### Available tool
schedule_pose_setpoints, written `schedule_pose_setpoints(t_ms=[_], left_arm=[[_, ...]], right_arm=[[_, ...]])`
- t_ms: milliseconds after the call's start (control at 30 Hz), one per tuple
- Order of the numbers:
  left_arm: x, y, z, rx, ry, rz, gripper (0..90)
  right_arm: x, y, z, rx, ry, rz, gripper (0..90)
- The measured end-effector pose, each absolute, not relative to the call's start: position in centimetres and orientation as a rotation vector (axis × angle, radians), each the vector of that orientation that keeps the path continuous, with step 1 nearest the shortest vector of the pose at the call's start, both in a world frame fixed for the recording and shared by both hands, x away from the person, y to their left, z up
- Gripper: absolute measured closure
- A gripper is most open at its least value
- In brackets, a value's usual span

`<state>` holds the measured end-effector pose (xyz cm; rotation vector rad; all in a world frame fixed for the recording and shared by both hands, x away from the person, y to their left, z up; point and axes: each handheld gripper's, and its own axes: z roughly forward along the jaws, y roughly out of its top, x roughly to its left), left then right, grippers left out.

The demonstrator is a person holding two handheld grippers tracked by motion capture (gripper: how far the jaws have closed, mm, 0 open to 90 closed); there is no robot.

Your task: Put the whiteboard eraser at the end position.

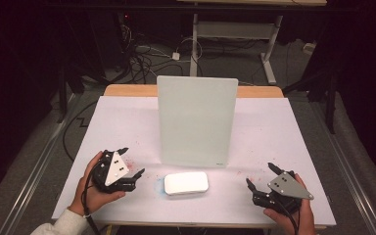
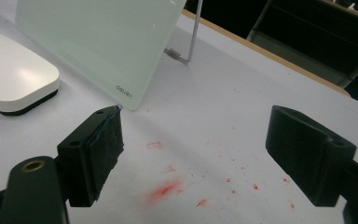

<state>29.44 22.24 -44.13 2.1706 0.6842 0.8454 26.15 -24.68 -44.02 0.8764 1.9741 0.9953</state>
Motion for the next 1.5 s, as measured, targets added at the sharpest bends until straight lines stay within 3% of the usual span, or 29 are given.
schedule_pose_setpoints(t_ms=[467,1500], left_arm=[[28.1,26.2,-47.0,2.139,0.891,0.8,17.8],[28.1,25.1,-47.0,2.173,0.811,0.823,17.4]], right_arm=[[26.0,-25.5,-44.1,0.897,1.954,1.027,19.0],[25.8,-25.3,-44.0,0.892,1.946,1.025,18.9]])
